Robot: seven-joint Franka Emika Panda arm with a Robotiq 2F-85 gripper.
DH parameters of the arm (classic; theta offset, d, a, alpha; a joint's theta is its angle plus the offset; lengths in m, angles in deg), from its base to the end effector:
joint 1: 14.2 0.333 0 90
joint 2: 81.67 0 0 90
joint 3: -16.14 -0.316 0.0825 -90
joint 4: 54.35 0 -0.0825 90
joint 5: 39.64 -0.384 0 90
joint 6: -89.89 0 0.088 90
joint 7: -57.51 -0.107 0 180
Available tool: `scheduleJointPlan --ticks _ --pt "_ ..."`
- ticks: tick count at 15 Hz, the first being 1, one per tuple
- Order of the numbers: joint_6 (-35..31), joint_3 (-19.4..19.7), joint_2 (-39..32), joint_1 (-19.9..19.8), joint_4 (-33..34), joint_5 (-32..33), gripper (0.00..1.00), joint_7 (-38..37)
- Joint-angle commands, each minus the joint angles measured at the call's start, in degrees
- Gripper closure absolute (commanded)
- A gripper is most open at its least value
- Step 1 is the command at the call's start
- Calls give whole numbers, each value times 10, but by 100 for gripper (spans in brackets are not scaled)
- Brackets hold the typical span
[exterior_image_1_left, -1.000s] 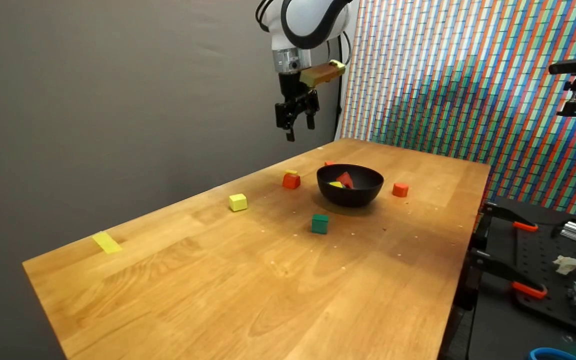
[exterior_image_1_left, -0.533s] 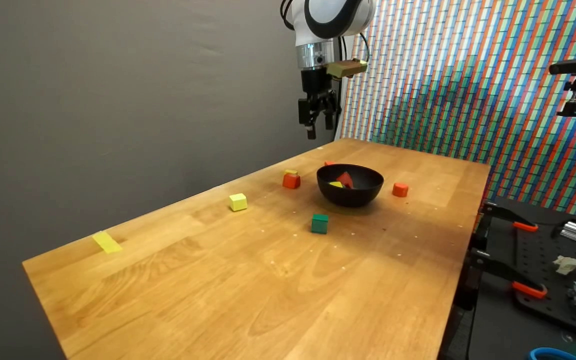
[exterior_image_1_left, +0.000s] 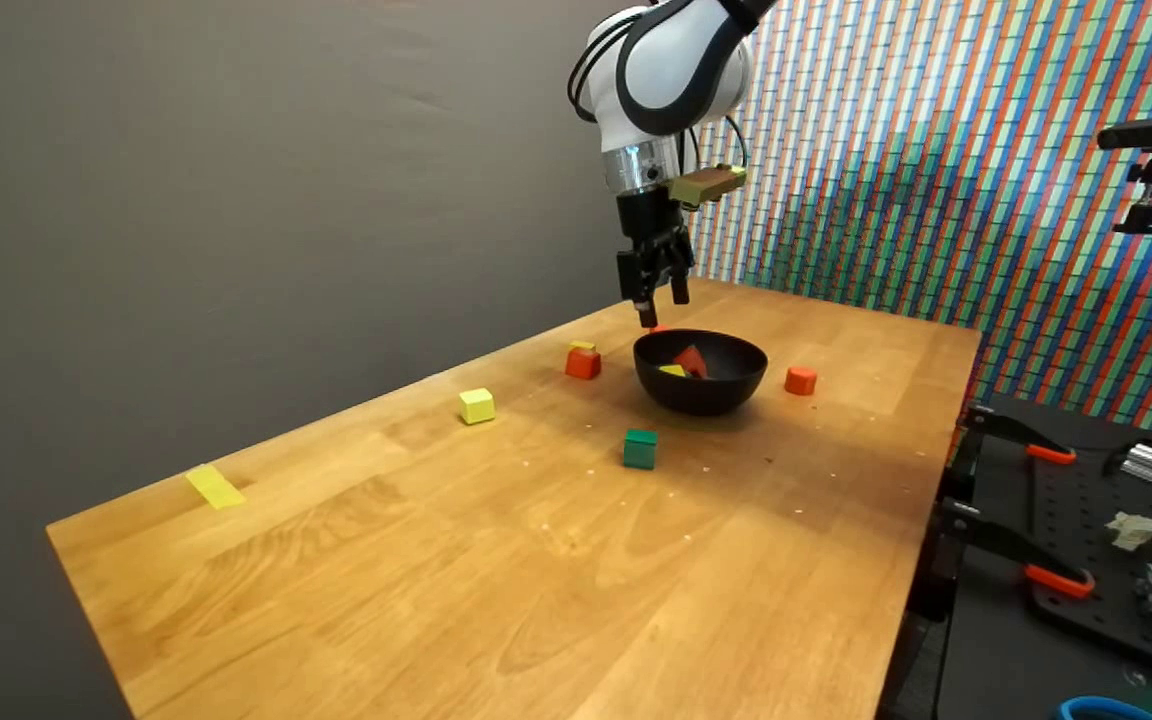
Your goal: Remove the blocks from the bowl and put them on the table
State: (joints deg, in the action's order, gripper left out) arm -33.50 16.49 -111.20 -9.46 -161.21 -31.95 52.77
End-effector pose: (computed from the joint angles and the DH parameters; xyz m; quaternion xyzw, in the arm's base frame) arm 0.6127 0.0417 0.2224 0.9914 0.0402 -0.1084 0.0618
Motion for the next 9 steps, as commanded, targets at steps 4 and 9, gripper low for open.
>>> scheduleJointPlan --ticks 4,9 --pt "-45 -10 34 -14 -61 -15 0 21" --pt "-88 4 11 3 -63 -15 0 -52"
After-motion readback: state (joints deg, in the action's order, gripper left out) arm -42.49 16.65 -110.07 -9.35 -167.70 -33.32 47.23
